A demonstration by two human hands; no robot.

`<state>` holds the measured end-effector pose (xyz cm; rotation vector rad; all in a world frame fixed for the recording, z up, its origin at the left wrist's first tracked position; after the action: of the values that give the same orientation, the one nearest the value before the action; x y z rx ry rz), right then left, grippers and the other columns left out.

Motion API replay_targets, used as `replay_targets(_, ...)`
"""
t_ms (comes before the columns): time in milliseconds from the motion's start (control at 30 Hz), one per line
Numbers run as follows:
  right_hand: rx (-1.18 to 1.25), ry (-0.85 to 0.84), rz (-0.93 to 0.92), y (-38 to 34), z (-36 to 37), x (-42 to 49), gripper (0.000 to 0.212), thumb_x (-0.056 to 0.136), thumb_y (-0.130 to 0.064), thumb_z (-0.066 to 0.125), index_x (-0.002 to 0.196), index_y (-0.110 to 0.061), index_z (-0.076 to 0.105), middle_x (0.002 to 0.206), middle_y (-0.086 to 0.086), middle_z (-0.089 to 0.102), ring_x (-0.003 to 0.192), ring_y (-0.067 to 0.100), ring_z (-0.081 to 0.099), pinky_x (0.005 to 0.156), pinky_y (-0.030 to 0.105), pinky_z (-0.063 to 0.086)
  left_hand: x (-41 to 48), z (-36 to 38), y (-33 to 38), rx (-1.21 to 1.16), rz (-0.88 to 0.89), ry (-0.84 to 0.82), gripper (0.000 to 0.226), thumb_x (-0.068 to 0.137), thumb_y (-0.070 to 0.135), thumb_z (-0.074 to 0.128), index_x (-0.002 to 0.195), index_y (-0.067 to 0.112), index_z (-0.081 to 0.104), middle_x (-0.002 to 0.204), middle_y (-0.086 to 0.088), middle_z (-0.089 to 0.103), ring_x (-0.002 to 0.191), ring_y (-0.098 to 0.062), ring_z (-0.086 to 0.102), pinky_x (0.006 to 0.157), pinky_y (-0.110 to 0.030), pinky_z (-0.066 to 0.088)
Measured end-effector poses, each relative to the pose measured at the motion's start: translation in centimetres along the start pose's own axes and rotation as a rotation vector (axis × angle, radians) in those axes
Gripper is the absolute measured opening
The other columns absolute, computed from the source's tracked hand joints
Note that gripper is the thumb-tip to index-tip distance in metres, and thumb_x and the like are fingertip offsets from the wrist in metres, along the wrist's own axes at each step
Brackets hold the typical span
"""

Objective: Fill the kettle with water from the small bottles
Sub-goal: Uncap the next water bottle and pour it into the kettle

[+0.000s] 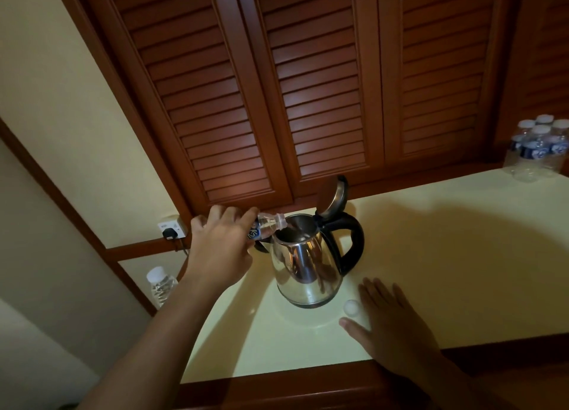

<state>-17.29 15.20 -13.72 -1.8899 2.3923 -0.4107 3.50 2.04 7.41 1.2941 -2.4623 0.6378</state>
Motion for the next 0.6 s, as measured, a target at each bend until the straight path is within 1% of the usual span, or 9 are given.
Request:
replay_targets(100,0.004,0.005,0.000,0.0,-0.1,0.0,0.092,0.092,-0.077,0.015,0.160,-0.015,0.006,0.169,0.004,0.003,0.155,0.019,-0.002,0.123,0.040,-0.010,0.2,0.1,0.2,0.100,0.041,0.016,0.077,0.076,0.023,0.082,0.148,0.025,0.052,0.126,-0.008,0.064,0.119,-0.034,0.051,0.098,-0.060,0.042)
replay_targets(233,0.007,0.006,-0.001,0.0,-0.1,0.0,0.092,0.093,-0.077,0.014,0.160,-0.015,0.006,0.169,0.004,0.003,0.155,0.018,-0.002,0.124,0.040,-0.010,0.3,-0.1,0.7,0.144,0.075,0.030,0.083,0.066,0.017,0.086,0.143,0.022,0.057,0.120,-0.010,0.066,0.117,-0.036,0.053,0.099,-0.066,0.042)
replay_targets(467,0.007,0.010,-0.006,0.0,0.0,0.0,0.091,0.093,-0.077,0.014,0.160,-0.016,0.006,0.169,0.003,0.002,0.155,0.018,-0.002,0.124,0.040,-0.007,0.4,-0.2,1.5,0.161,0.080,0.026,0.087,0.061,0.009,0.085,0.143,0.020,0.058,0.123,-0.012,0.065,0.122,-0.039,0.052,0.101,-0.070,0.039)
replay_targets(600,0.018,0.015,-0.009,0.0,0.0,-0.1,0.091,0.093,-0.077,0.014,0.160,-0.016,0.006,0.169,0.003,0.002,0.155,0.018,-0.003,0.123,0.039,-0.009,0.4,-0.2,1.7,0.178,0.074,-0.013,0.091,0.063,0.012,0.085,0.147,0.022,0.052,0.133,-0.013,0.062,0.134,-0.041,0.047,0.105,-0.072,0.035)
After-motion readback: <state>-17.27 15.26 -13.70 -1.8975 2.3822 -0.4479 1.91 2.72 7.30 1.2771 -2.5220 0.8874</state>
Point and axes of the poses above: each hand's wrist, its own x-axis towards the middle knuckle, its own z-axis out of the palm, y = z × x, the point moved 8 cm from there along x, towards the middle knuckle
